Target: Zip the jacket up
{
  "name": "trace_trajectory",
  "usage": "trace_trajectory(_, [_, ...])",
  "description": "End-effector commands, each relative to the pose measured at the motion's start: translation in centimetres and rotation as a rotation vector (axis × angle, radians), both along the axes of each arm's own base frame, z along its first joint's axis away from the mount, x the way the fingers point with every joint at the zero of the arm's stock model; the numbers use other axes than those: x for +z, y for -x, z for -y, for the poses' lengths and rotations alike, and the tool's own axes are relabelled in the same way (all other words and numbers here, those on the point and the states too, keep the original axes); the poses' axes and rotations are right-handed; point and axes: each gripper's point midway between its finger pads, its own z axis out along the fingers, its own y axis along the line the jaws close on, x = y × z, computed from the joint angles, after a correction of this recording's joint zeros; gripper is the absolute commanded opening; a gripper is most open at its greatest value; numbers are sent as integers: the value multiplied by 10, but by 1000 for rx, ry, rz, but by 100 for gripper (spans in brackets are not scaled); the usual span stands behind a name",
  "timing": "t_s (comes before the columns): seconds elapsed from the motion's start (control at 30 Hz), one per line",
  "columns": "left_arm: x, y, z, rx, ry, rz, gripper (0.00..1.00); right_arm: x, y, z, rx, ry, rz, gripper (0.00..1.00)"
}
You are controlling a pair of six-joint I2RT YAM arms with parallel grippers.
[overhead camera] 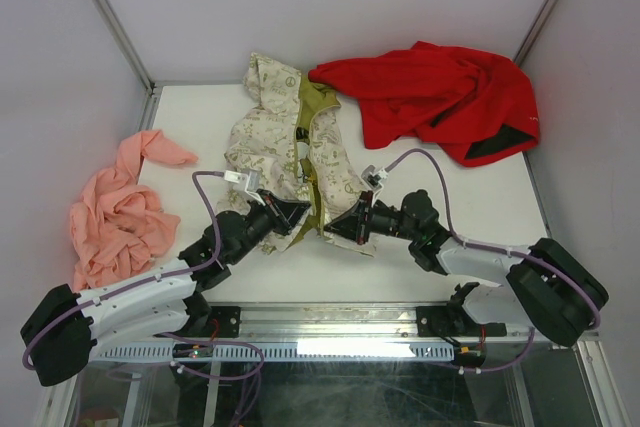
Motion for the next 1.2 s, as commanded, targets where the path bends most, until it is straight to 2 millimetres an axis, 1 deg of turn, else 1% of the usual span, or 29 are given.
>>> trace_trajectory(0.0, [23, -2, -1, -4, 44, 92, 0, 36, -9, -10, -10, -113, 63, 0])
trace_trajectory(0.23, [19, -2, 1, -13, 24, 88, 0, 36, -14, -9, -49, -126, 60, 0])
trace_trajectory(0.4, [14, -3, 3, -14, 11, 74, 0, 37, -14, -11, -40, -128, 69, 0])
trace_trajectory(1.17, [12, -2, 7, -35, 0, 62, 0, 39, -20, -8, -81, -138, 71, 0])
